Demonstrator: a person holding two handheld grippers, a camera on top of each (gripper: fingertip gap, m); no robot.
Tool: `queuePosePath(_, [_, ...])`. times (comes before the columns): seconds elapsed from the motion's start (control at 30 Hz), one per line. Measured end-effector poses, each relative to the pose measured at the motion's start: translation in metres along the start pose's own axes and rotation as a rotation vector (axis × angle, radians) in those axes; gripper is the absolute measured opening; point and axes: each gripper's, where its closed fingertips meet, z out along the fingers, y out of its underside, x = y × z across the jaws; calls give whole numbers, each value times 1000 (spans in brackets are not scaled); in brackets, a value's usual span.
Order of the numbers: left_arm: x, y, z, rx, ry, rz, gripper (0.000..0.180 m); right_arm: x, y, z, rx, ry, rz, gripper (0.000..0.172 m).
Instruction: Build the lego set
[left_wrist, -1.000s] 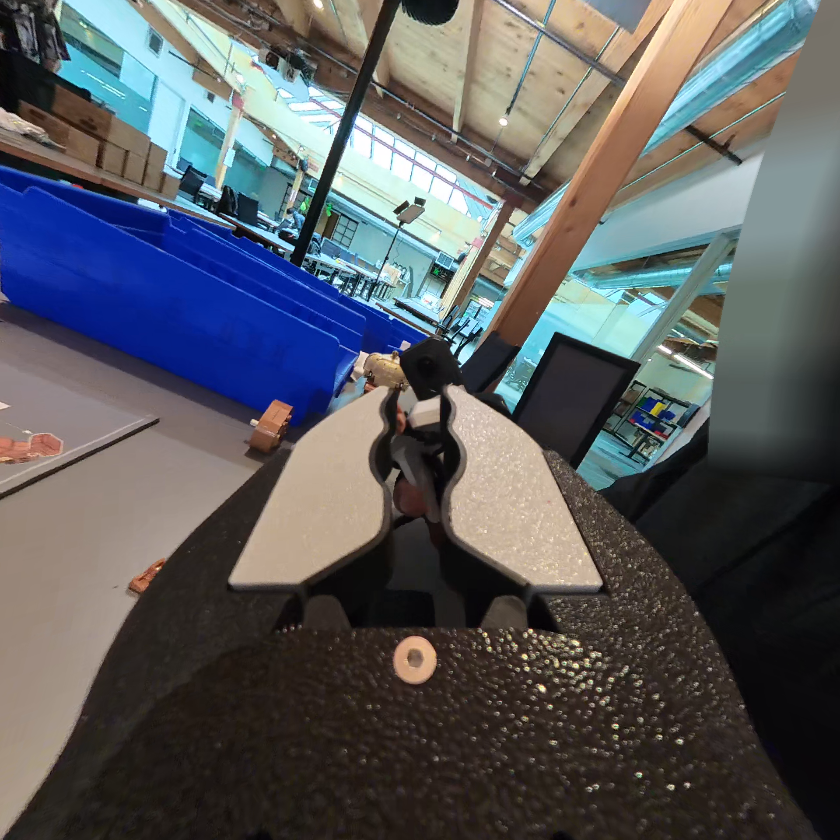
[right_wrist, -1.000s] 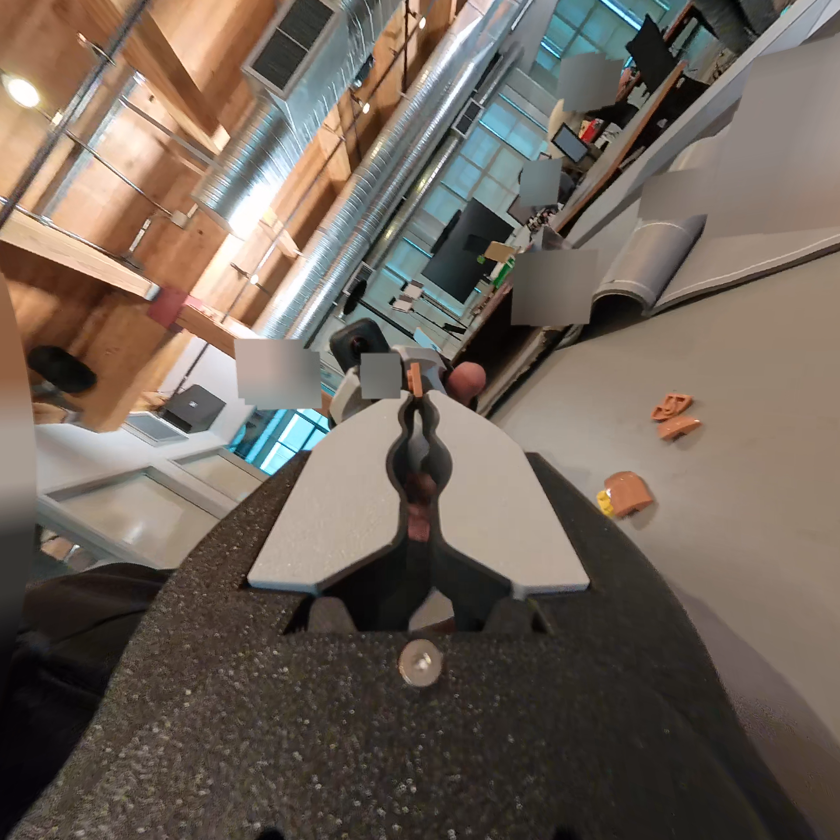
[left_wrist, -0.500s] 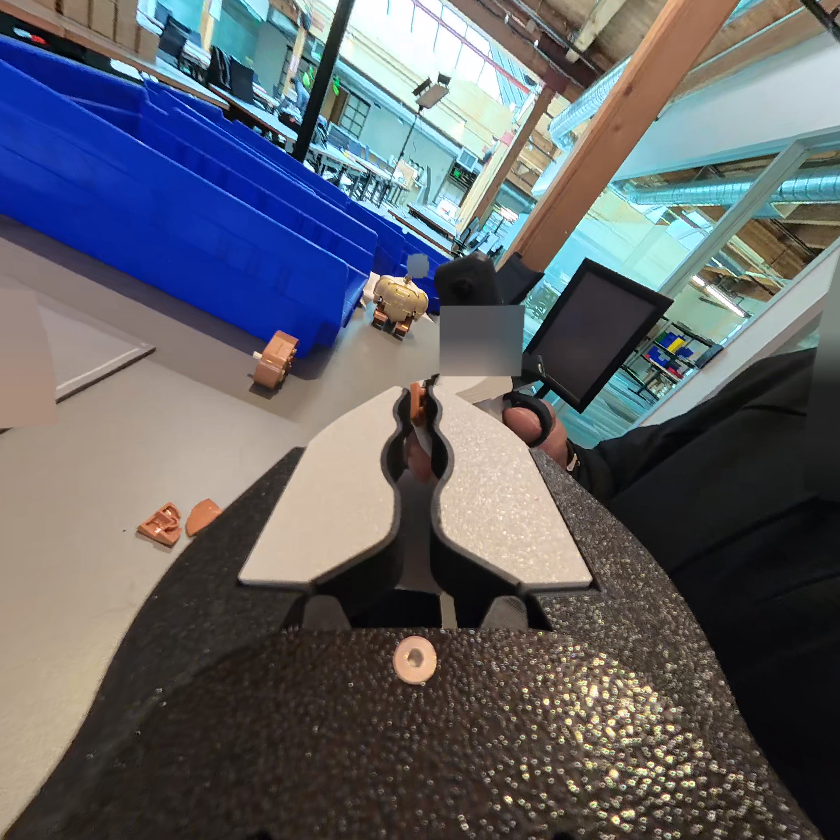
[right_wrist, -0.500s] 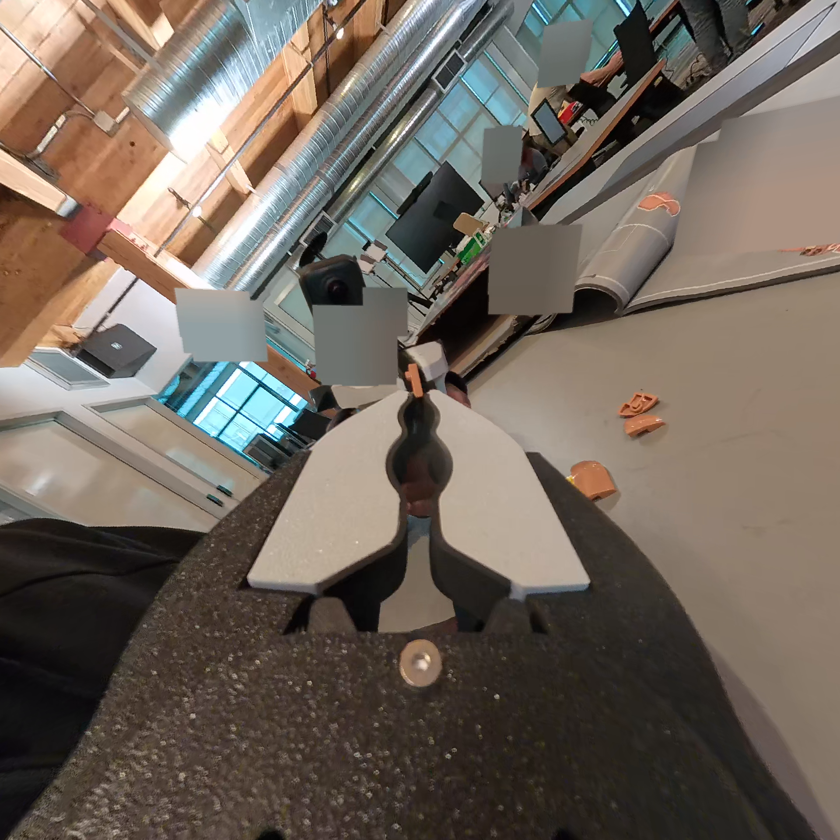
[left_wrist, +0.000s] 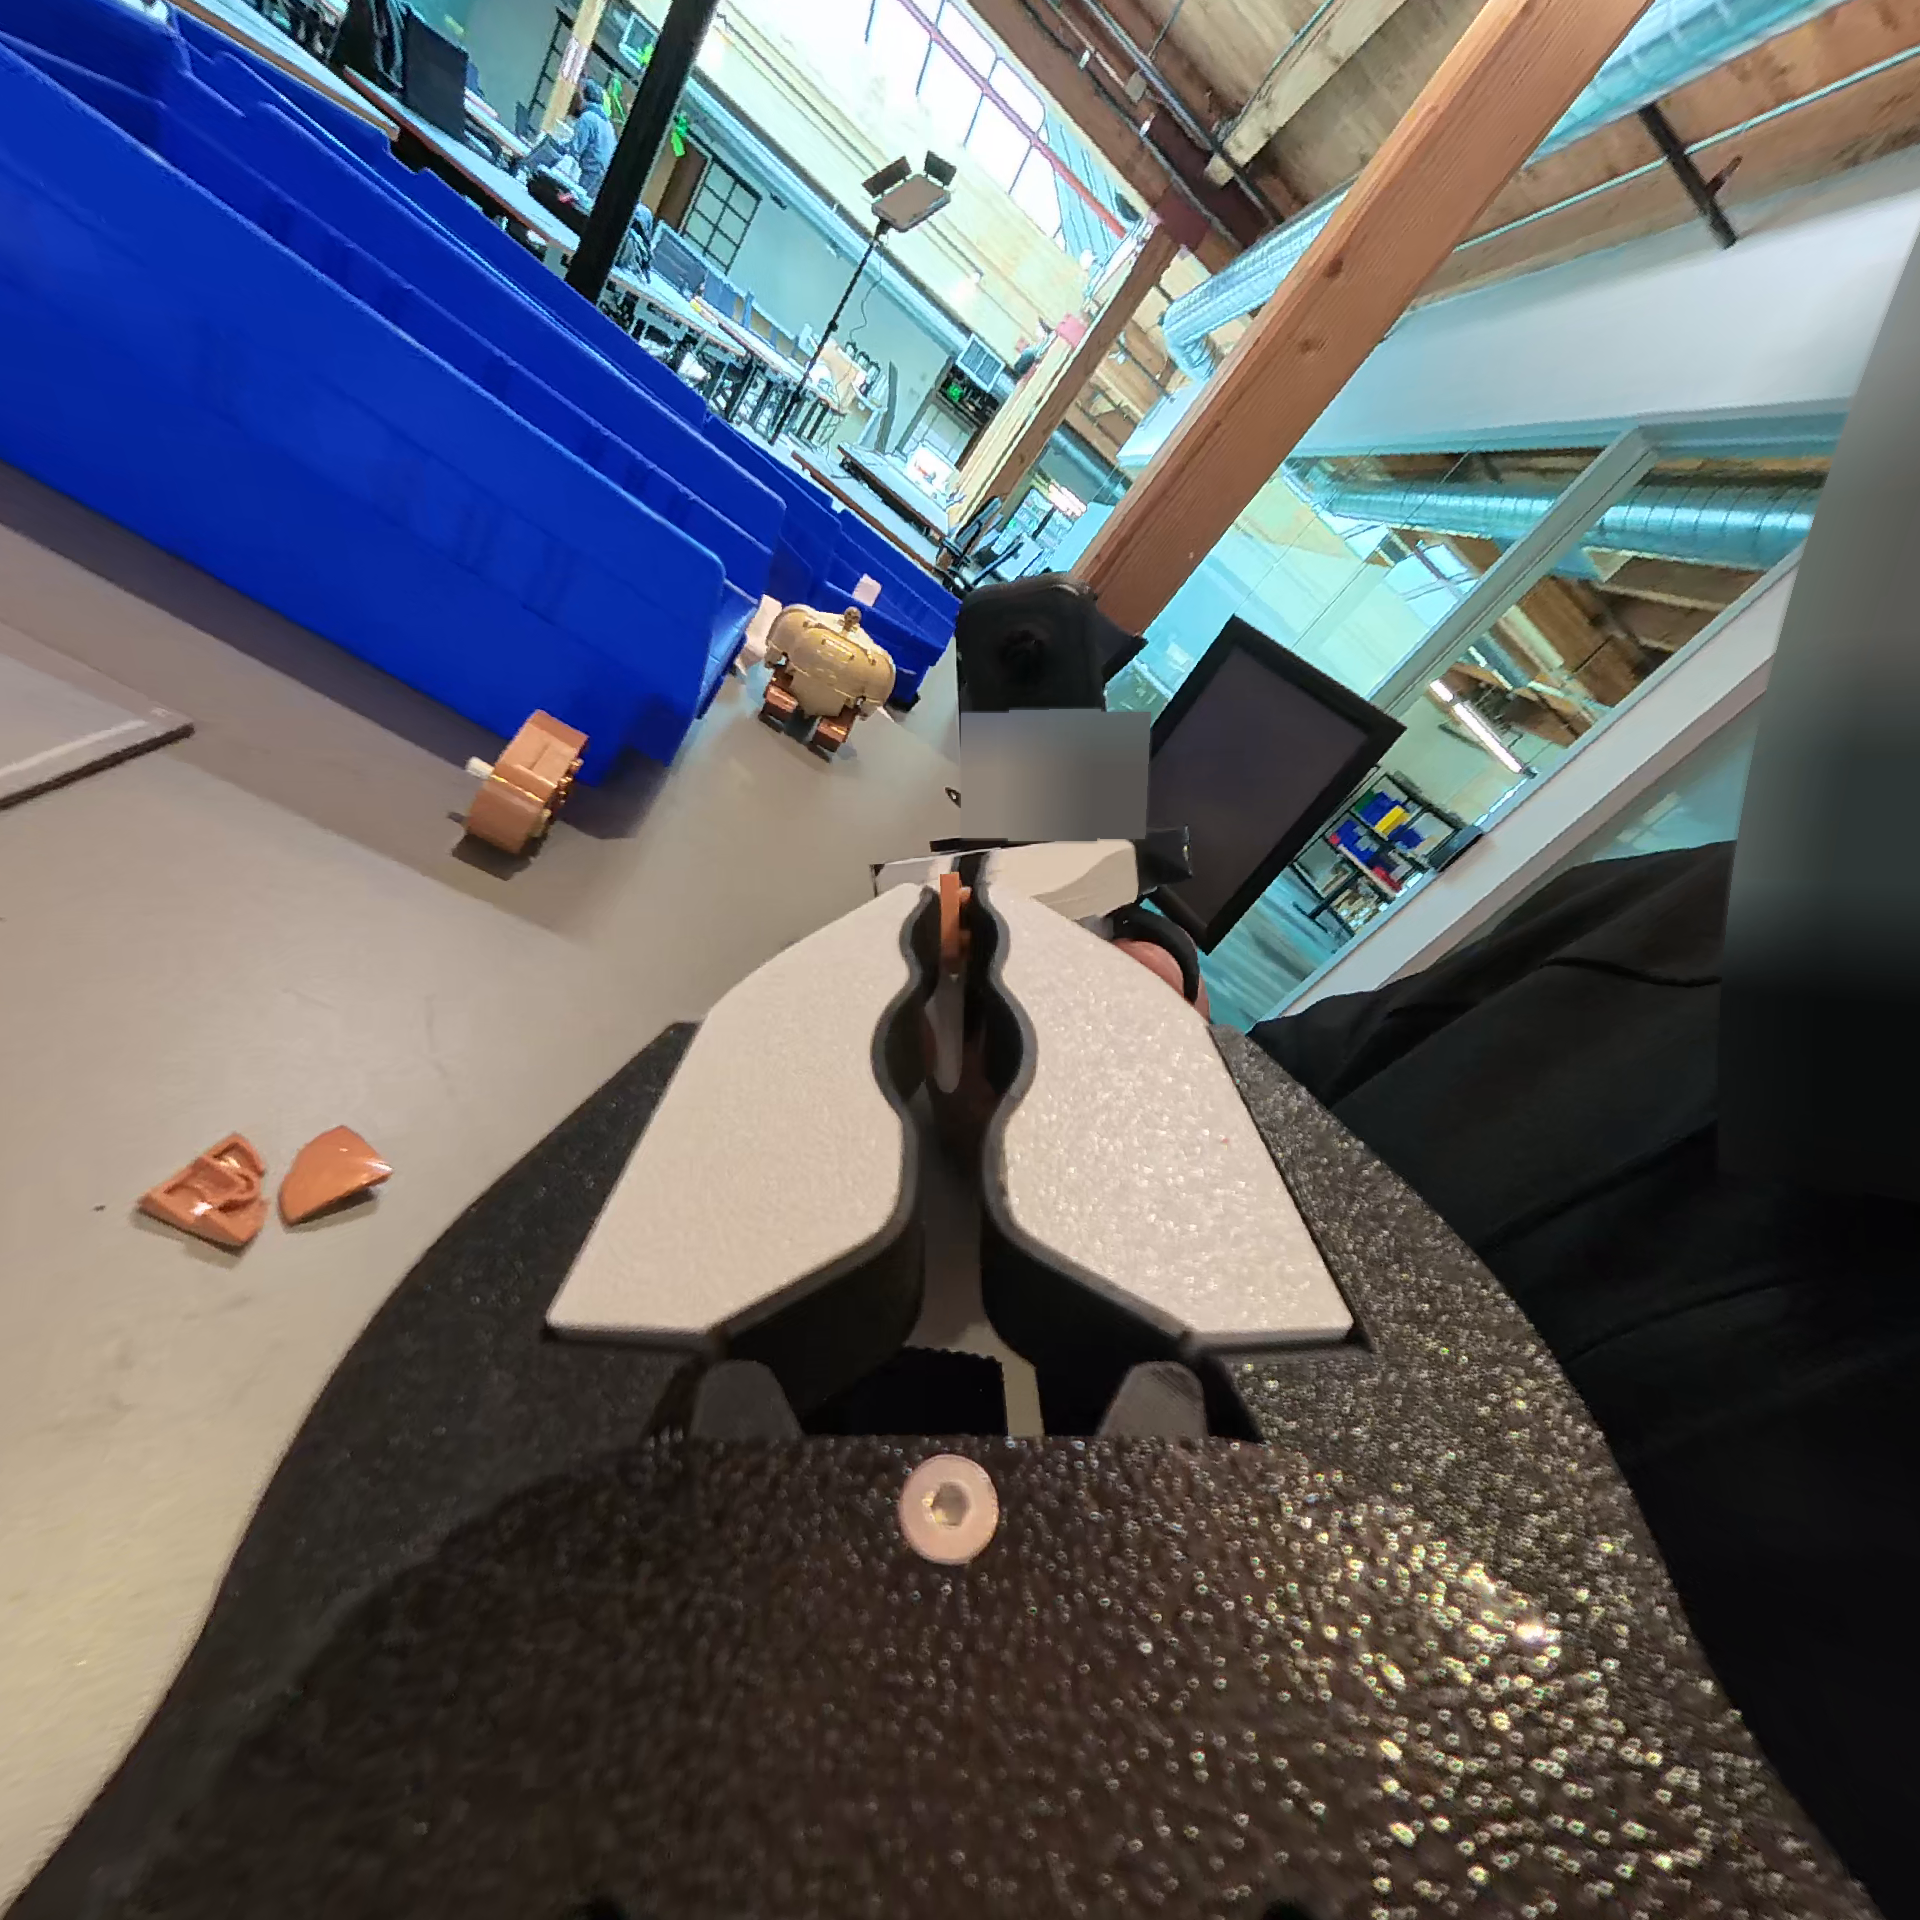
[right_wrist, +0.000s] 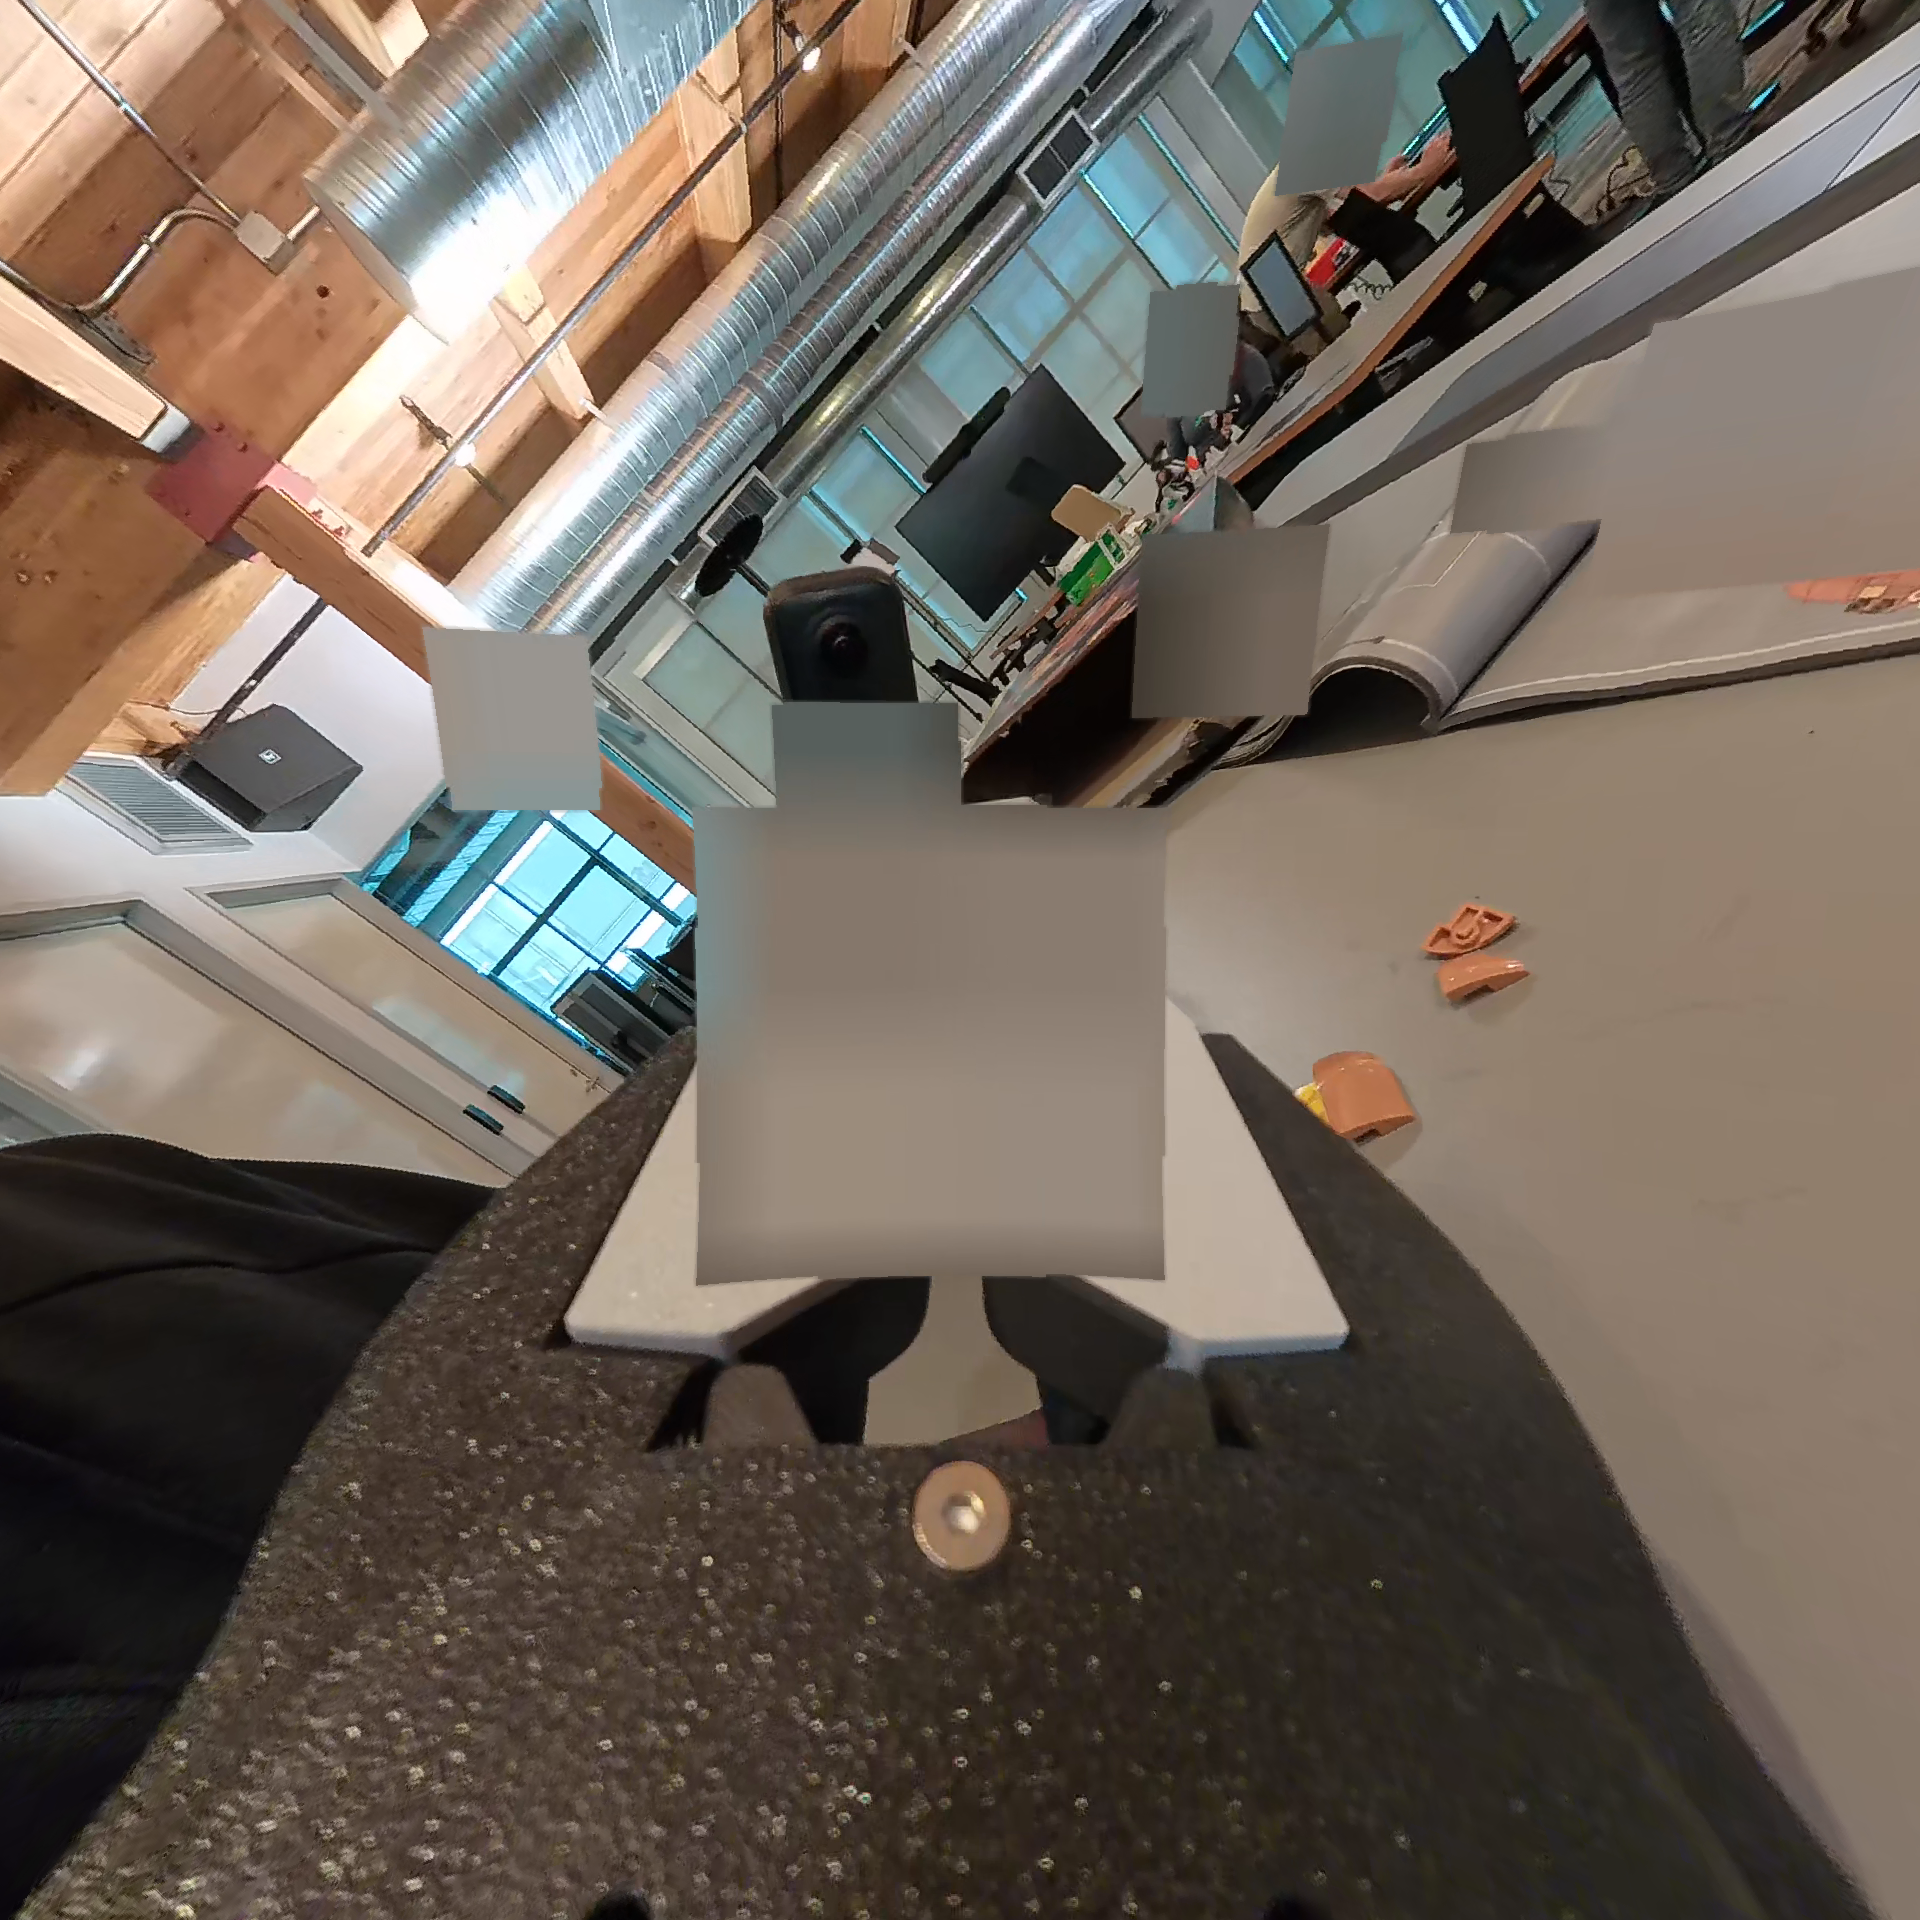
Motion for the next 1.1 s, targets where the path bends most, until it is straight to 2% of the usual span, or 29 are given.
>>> queuePosePath(0.07, [-1, 0, -1, -1, -13, 15, 6, 1, -3, -2, 24, 5, 14, 3])
queuePosePath(0.13, [-5, -3, -5, -10, -60, 67, 20, 4, -8, -7, 55, 25, 28, 2])
queuePosePath(0.23, [-17, -7, -18, -88, -163, 239, 30, 9, -13, -17, 73, 58, 37, 2])
queuePosePath(0.37, [-48, 15, -32, -417, -251, 510, 34, 13, -12, -24, 67, 83, 44, 3])
queuePosePath(0.47, [-64, 43, -36, -673, -187, 639, 31, 12, -11, -26, 62, 84, 45, 3])
queuePosePath(0.53, [-73, 54, -35, -762, -148, 695, 28, 13, -10, -27, 59, 86, 44, 3])
queuePosePath(0.87, [-90, 73, -32, -948, -25, 749, 31, 16, -11, -30, 43, 82, 66, 3])
queuePosePath(1.0, [-86, 77, -25, -929, -6, 734, 24, 18, -10, -28, 30, 94, 61, 3])
queuePosePath(1.1, [-88, 75, -22, -888, -67, 713, 23, 20, -9, -27, 24, 111, 62, 3])
